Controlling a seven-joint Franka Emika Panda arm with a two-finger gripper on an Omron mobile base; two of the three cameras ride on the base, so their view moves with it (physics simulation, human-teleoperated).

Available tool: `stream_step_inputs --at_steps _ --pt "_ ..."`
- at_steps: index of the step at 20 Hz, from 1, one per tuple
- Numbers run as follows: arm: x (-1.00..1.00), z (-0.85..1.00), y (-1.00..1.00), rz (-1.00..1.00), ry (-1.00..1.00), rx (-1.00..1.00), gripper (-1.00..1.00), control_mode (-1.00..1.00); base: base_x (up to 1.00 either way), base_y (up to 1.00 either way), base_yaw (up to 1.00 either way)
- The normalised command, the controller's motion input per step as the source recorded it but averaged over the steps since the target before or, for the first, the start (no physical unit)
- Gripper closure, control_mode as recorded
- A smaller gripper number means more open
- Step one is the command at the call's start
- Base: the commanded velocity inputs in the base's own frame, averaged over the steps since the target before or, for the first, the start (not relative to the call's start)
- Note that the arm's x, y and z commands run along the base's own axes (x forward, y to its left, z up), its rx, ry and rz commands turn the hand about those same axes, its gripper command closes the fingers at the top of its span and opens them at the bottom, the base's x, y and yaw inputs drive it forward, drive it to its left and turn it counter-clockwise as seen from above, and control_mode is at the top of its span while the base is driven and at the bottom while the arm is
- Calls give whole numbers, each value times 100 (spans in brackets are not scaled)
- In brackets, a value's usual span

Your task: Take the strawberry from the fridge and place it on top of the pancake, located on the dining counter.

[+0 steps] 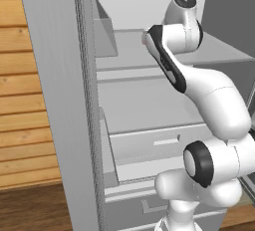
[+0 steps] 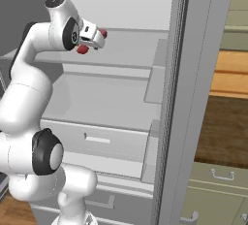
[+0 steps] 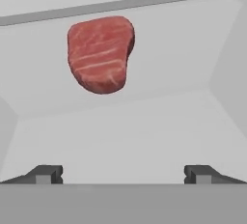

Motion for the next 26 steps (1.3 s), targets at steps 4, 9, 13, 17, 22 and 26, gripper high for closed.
stream_step_inputs --at_steps 4,9,13,17,22,26 --pt "-35 -3 0 -7 -9 0 -100 -100 0 0 0" --pt "-5 0 0 -4 -12 0 -100 -100 0 0 0" --pt "-1 0 0 -2 -2 0 -100 -100 0 0 0" --pt "0 19 0 -2 1 0 -100 -100 0 0 0" --pt "0 30 4 0 6 0 -100 -100 0 0 0" --pt "0 0 7 0 19 0 -100 -100 0 0 0"
